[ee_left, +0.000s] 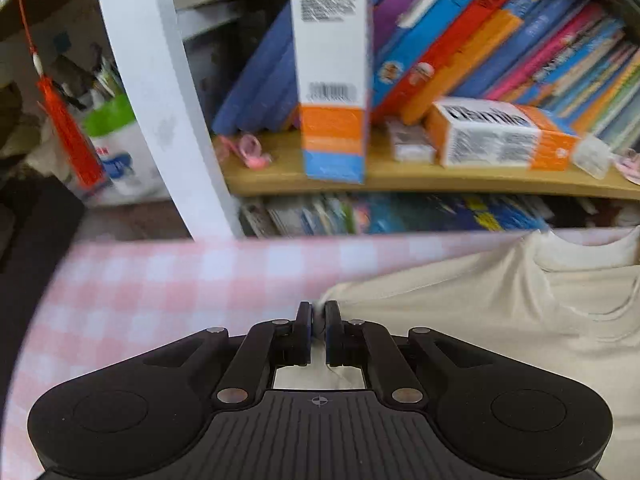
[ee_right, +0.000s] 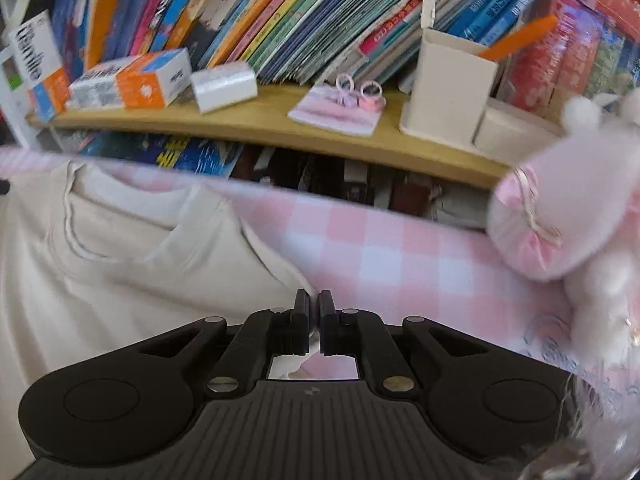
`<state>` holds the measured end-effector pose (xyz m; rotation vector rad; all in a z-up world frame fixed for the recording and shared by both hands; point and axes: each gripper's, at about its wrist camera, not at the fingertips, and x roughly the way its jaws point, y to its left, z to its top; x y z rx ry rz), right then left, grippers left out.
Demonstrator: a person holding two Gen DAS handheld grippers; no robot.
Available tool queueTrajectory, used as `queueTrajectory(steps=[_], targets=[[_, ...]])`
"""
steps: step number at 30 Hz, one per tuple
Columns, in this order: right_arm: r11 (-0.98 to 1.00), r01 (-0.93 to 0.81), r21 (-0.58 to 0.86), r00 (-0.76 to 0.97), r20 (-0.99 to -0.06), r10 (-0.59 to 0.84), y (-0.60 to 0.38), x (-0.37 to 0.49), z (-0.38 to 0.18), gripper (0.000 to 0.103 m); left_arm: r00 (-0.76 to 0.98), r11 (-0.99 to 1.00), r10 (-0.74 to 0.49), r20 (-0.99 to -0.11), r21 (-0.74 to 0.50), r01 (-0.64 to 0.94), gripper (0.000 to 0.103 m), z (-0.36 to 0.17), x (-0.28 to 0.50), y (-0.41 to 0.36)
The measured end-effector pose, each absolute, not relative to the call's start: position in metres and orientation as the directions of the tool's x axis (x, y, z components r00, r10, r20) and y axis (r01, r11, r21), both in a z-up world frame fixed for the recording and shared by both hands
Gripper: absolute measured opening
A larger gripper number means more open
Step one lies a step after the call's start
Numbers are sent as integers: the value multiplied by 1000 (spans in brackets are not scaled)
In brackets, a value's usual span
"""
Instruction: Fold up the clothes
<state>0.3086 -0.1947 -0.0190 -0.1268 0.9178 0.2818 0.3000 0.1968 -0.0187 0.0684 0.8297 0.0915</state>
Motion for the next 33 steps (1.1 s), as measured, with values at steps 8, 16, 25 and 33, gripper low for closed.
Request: queueTrajectory(steps=[8, 16, 25, 33], targets=[[970, -240, -23, 620, -773, 135, -187, 344, -21, 17, 708, 994, 95, -699, 99, -36, 23, -8, 283, 194], [953, -300, 42, 645, -727, 235, -244, 264, 26, 45, 738, 999, 52, -673, 23, -49, 57, 3, 193, 194], [894, -448, 20, 582, -752, 309, -233, 133, 48, 51, 730, 987, 41, -682, -86, -136, 62, 2, 53, 186], [783, -583, -216, 590, -776, 225, -174, 118, 19, 45, 731, 982, 50, -681, -99, -159, 62, 0, -6, 173]])
